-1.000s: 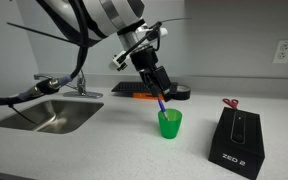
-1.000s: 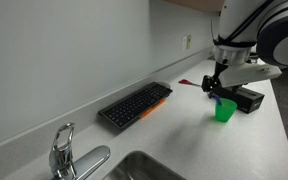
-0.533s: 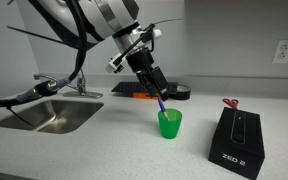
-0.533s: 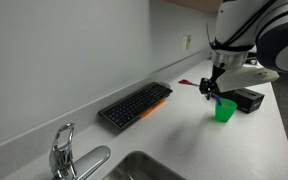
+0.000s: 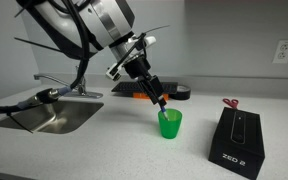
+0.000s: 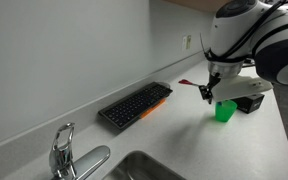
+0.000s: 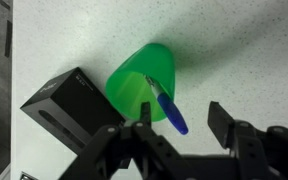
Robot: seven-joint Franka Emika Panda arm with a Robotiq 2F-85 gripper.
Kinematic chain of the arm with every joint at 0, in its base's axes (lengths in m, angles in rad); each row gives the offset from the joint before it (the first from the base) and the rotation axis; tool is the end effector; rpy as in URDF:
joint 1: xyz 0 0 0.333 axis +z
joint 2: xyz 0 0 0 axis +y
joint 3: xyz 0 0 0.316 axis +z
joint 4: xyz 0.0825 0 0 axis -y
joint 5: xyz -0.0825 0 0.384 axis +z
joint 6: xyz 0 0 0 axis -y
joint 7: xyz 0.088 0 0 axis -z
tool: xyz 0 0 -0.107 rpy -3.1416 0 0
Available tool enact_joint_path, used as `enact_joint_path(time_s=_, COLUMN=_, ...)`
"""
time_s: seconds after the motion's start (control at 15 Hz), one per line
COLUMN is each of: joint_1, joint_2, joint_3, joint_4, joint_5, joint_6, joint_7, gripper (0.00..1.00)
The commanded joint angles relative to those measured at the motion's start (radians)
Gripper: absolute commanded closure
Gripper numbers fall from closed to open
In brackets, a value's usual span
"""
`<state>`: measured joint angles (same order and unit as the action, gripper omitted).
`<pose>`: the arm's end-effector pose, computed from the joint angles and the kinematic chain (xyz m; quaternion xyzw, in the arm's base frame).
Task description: Remove the blue pen from the green cup
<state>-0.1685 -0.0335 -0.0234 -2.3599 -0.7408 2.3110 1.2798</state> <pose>0.4861 -0.1080 0.3437 0.8563 -0.4432 0.1311 0.2304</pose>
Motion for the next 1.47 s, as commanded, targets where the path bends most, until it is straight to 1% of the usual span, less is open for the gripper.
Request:
enact_joint_path(time_s=0.0, joint_1=0.03, joint_2=0.007, joint_3=-0.017, joint_4=0.001, joint_5=-0.05, joint_6=-0.003, joint_7=0.073, gripper=0.67)
enact_joint_path(time_s=0.07, joint_1=0.032, joint_2=0.007, joint_3=-0.018, joint_4=0.0, joint_5=-0.053, joint_6=-0.002, joint_7=0.079, gripper=0.76)
enact_joint_path(time_s=0.2, joint_1=0.033, joint_2=0.003, joint_3=-0.019, joint_4=-0.004, joint_5=-0.063, joint_6=0.002, joint_7=0.093, gripper=0.89)
enact_joint_path(time_s=0.27, joint_1=0.033, joint_2=0.001, joint_3=-0.02, joint_4=-0.005, joint_5=-0.066, joint_6=0.002, joint_7=0.097, gripper=0.99)
enact_joint_path(time_s=0.33, joint_1=0.032, joint_2=-0.002, joint_3=-0.022, joint_4=-0.006, joint_5=-0.073, joint_6=0.002, joint_7=0.099, gripper=1.0)
enact_joint_path(time_s=0.47, joint_1=0.028, joint_2=-0.017, joint_3=-0.026, joint_4=-0.011, joint_5=-0.092, joint_6=-0.006, joint_7=0.105, gripper=0.96)
enact_joint_path(time_s=0.53, joint_1=0.025, joint_2=-0.035, joint_3=-0.032, joint_4=-0.019, joint_5=-0.095, joint_6=-0.009, joint_7=0.092, gripper=0.97)
enact_joint_path(time_s=0.6, joint_1=0.022, joint_2=-0.057, joint_3=-0.037, joint_4=-0.029, joint_5=-0.091, joint_6=-0.008, joint_7=0.076, gripper=0.96)
enact_joint_path(time_s=0.8, joint_1=0.01, joint_2=-0.154, joint_3=-0.061, joint_4=-0.064, joint_5=-0.063, joint_6=0.015, joint_7=0.03, gripper=0.96)
enact_joint_path(time_s=0.93, joint_1=0.002, joint_2=-0.25, joint_3=-0.082, joint_4=-0.09, joint_5=-0.027, joint_6=0.045, joint_7=-0.022, gripper=0.96)
enact_joint_path(time_s=1.13, joint_1=0.007, joint_2=-0.387, joint_3=-0.109, joint_4=-0.114, joint_5=0.078, joint_6=0.094, joint_7=-0.128, gripper=0.96)
enact_joint_path(time_s=1.27, joint_1=0.028, joint_2=-0.443, joint_3=-0.109, joint_4=-0.115, joint_5=0.205, joint_6=0.106, joint_7=-0.231, gripper=0.96)
enact_joint_path(time_s=1.4, joint_1=0.055, joint_2=-0.456, joint_3=-0.084, joint_4=-0.105, joint_5=0.361, joint_6=0.079, joint_7=-0.34, gripper=0.96)
